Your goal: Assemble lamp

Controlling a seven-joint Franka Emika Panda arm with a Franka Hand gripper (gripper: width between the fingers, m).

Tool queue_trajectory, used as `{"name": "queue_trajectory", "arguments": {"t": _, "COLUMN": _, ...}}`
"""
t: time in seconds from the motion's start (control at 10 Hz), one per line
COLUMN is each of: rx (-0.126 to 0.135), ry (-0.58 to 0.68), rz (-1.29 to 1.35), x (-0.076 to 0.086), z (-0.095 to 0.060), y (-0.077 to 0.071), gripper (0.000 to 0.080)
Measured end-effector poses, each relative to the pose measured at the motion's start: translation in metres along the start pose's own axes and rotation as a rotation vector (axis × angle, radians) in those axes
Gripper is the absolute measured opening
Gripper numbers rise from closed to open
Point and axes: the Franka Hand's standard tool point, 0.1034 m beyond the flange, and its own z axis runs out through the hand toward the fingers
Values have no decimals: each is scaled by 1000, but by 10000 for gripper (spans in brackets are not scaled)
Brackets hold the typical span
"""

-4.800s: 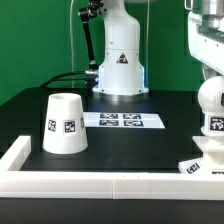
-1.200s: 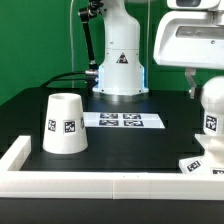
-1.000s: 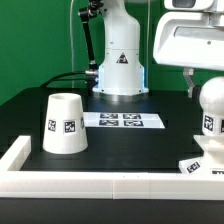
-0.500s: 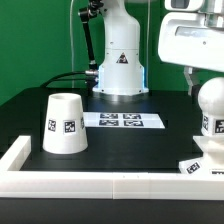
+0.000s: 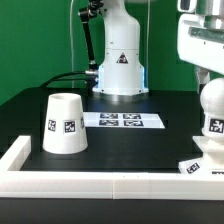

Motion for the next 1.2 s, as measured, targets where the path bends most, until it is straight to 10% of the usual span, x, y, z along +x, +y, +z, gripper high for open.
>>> {"name": "queue_trajectory", "arguments": {"t": 0.4, "rx": 4, "ry": -22, "rz": 121, "x": -4, "z": 1, "y": -1, "gripper": 636}}
{"name": "queue_trajectory", "arguments": {"t": 1.2, "rx": -7, "ry": -8, "rz": -595, "x": -4, "z": 2, "y": -1, "gripper": 699}}
